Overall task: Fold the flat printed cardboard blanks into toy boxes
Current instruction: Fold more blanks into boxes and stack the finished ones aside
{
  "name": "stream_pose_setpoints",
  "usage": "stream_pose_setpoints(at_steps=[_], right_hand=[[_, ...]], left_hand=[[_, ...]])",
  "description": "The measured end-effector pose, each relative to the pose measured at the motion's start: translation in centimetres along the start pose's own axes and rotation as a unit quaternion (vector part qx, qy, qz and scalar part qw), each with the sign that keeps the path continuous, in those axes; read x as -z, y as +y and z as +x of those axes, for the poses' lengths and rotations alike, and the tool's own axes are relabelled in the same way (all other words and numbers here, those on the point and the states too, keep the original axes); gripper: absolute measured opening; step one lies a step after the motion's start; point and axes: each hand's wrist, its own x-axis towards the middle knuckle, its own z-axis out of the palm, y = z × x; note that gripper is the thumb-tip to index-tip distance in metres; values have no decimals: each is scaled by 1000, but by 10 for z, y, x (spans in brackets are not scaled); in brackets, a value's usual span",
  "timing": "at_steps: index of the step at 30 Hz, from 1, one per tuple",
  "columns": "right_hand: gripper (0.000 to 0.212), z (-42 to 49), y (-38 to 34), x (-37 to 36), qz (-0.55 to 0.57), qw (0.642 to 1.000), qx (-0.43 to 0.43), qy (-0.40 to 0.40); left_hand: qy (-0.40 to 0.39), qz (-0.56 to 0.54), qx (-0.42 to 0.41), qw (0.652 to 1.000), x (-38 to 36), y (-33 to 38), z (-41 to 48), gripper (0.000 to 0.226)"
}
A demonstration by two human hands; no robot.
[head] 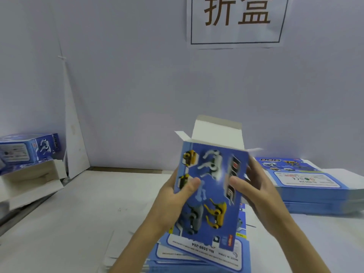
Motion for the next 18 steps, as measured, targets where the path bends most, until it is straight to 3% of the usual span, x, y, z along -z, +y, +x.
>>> stream_pose_setpoints(at_steps=[2, 3, 7, 10, 11, 13, 15, 18], right_hand=[[92, -2, -1, 2, -45, 998, -35, -1], [98, -3, -3, 3, -74, 995, -60, -17], [89, -9, -6, -2, -165, 968, -143, -121], [90, -9, -4, -8, -169, 967, -138, -129], [90, -9, -3, -8, -162, 970, -136, -119], [87, -7, -5, -7, -127, 977, -139, -103], [83, -6, -6, -6, -93, 982, -133, -95], [71, -6, -7, -9, -42, 992, -101, -68]], left_hand=[[59, -1, -17, 998, -1, 3, 0, 27], [81, -4, -22, 996, -1, 5, 0, 24], [128, -65, -7, 990, -2, 8, 3, 29], [144, -15, -16, 989, -3, 10, 2, 57], [141, -6, -17, 990, -3, 10, 1, 64], [123, -25, -15, 992, 0, 12, 2, 56], [55, -71, 2, 996, 7, 13, 4, 47], [-57, -52, 46, 996, 21, 13, 5, 55]])
